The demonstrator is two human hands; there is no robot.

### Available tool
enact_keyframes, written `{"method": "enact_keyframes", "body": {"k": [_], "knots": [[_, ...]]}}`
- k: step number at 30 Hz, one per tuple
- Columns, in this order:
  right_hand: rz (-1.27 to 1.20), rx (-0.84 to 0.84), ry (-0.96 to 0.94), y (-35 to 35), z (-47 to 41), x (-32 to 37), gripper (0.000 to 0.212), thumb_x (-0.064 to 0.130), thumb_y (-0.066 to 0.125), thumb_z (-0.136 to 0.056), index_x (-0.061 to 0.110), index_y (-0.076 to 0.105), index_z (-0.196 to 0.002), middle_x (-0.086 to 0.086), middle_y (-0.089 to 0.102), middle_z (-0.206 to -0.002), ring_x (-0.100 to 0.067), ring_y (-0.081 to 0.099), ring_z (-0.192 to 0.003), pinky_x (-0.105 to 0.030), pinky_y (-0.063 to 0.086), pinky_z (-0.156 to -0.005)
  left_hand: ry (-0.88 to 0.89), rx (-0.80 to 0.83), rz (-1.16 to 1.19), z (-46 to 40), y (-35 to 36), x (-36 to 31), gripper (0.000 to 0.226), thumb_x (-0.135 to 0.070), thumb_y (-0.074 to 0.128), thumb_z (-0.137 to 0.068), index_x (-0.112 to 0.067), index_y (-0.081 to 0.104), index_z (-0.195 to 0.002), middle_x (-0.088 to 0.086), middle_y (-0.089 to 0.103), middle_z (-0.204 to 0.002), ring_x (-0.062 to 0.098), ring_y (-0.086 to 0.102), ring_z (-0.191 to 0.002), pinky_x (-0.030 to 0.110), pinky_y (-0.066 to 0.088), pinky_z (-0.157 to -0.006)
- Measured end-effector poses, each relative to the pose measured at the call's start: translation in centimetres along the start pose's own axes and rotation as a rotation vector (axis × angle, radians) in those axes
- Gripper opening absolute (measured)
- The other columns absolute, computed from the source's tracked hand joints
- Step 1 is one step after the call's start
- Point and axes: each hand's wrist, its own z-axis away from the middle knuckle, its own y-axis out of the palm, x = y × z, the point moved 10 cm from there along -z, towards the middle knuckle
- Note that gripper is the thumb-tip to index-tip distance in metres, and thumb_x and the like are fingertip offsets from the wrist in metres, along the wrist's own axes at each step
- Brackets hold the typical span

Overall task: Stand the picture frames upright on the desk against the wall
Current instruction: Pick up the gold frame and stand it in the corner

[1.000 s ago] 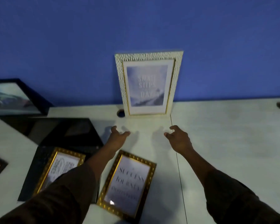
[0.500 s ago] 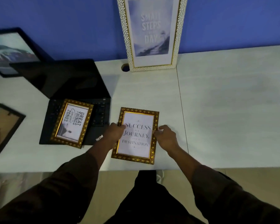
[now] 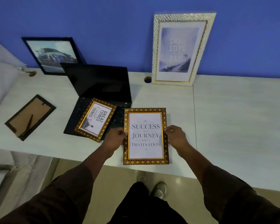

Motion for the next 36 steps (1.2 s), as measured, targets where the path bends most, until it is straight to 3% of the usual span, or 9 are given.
{"method": "enact_keyframes", "body": {"k": [3, 6, 8, 12, 15, 18, 23, 28, 36], "knots": [[0.057, 0.036, -0.125, 2.4, 0.8, 5.2, 0.021, 0.035, 0.053, -0.099, 0.021, 0.067, -0.102, -0.003, 0.071, -0.105, -0.023, 0.067, -0.094, -0.047, 0.058, -0.089, 0.067, -0.076, 0.096, 1.7, -4.4, -0.7, 0.015, -0.015, 0.06, -0.097, -0.008, 0.074, -0.099, 0.014, 0.076, -0.103, 0.038, 0.07, -0.1, 0.055, 0.056, -0.092], [0.117, 0.086, -0.232, 6.1, 2.1, 10.5, 0.023, 0.039, 0.052, -0.098, 0.021, 0.066, -0.101, -0.003, 0.071, -0.106, -0.024, 0.068, -0.095, -0.048, 0.058, -0.088, 0.109, -0.164, 0.152, 3.1, -9.9, -0.5, 0.014, -0.011, 0.06, -0.097, -0.007, 0.073, -0.097, 0.022, 0.073, -0.095, 0.031, 0.065, -0.08, 0.048, 0.056, -0.074], [0.139, 0.108, -0.287, 8.4, 2.6, 13.6, 0.022, 0.04, 0.052, -0.098, 0.022, 0.066, -0.098, -0.002, 0.072, -0.105, -0.022, 0.068, -0.095, -0.048, 0.058, -0.088, 0.138, -0.212, 0.167, 3.8, -13.3, -0.5, 0.014, -0.012, 0.061, -0.096, -0.006, 0.074, -0.1, 0.027, 0.072, -0.097, 0.032, 0.064, -0.078, 0.053, 0.056, -0.074], [0.19, 0.154, -0.428, 16.5, 5.0, 21.5, 0.02, 0.038, 0.055, -0.097, 0.021, 0.066, -0.096, 0.0, 0.072, -0.094, -0.02, 0.067, -0.087, -0.045, 0.057, -0.085, 0.188, -0.311, 0.247, 5.9, -23.3, 0.7, 0.013, -0.01, 0.064, -0.094, -0.006, 0.075, -0.1, 0.015, 0.077, -0.097, 0.036, 0.073, -0.087, 0.049, 0.061, -0.081], [0.198, 0.174, -0.508, 22.7, 7.1, 26.6, 0.02, 0.035, 0.057, -0.098, 0.018, 0.068, -0.096, 0.002, 0.071, -0.089, -0.018, 0.065, -0.08, -0.038, 0.054, -0.074, 0.194, -0.38, 0.265, 7.2, -30.5, 1.9, 0.01, -0.011, 0.066, -0.093, -0.011, 0.075, -0.093, 0.008, 0.075, -0.085, 0.026, 0.071, -0.078, 0.037, 0.061, -0.076], [0.219, 0.208, -0.554, 30.1, 8.9, 30.9, 0.018, 0.033, 0.057, -0.099, 0.02, 0.068, -0.094, 0.003, 0.071, -0.09, -0.014, 0.066, -0.083, -0.031, 0.051, -0.071, 0.201, -0.44, 0.283, 8.3, -38.0, 4.1, 0.01, -0.01, 0.067, -0.093, -0.005, 0.074, -0.095, 0.01, 0.073, -0.087, 0.021, 0.067, -0.08, 0.036, 0.057, -0.079], [0.24, 0.239, -0.61, 41.3, 11.3, 36.9, 0.018, 0.033, 0.059, -0.097, 0.022, 0.068, -0.086, 0.002, 0.072, -0.087, -0.019, 0.068, -0.084, -0.041, 0.058, -0.081, 0.153, -0.586, 0.31, 10.0, -49.6, 7.8, 0.01, -0.01, 0.072, -0.089, -0.001, 0.074, -0.094, 0.008, 0.074, -0.084, 0.018, 0.07, -0.07, 0.02, 0.056, -0.057], [0.3, 0.257, -0.721, 49.6, 13.2, 42.1, 0.014, 0.029, 0.059, -0.095, 0.026, 0.072, -0.09, 0.004, 0.074, -0.09, -0.02, 0.069, -0.087, -0.048, 0.058, -0.084, 0.116, -0.692, 0.271, 10.3, -58.0, 11.1, 0.008, -0.019, 0.075, -0.085, -0.014, 0.078, -0.08, 0.004, 0.078, -0.078, 0.024, 0.076, -0.078, 0.043, 0.062, -0.083], [0.461, 0.303, -0.886, 62.0, 12.4, 49.1, 0.024, 0.025, 0.054, -0.099, 0.021, 0.07, -0.116, -0.006, 0.066, -0.111, -0.025, 0.064, -0.102, -0.04, 0.053, -0.088, 0.009, -0.927, 0.368, 7.4, -67.0, 14.6, 0.016, -0.013, 0.066, -0.091, -0.008, 0.08, -0.094, 0.006, 0.077, -0.091, 0.022, 0.072, -0.089, 0.033, 0.058, -0.082]]}}
